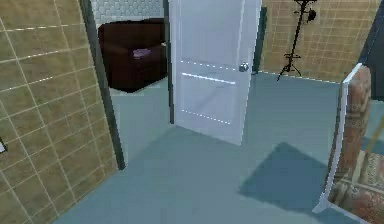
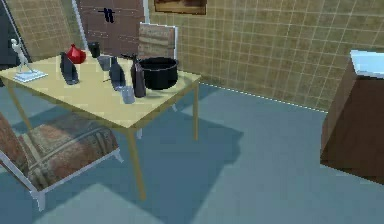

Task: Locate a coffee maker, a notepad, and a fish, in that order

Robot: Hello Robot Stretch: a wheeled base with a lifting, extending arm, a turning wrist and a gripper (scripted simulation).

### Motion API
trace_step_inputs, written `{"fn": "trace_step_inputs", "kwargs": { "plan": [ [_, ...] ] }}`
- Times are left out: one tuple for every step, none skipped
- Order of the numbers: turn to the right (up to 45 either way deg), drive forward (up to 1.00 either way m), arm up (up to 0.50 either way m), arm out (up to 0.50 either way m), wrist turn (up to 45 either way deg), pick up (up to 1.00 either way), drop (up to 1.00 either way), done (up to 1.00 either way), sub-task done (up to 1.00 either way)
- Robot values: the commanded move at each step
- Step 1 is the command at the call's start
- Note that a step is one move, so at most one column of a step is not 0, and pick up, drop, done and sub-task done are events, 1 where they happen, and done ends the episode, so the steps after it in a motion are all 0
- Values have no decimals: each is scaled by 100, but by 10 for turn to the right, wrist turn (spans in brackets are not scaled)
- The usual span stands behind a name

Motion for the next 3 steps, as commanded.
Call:
{"fn": "trace_step_inputs", "kwargs": {
  "plan": [
    [300,0,0,0,0,0,0,0,0],
    [0,10,0,0,0,0,0,0,0],
    [-390,0,0,0,0,0,0,0,0]
  ]
}}
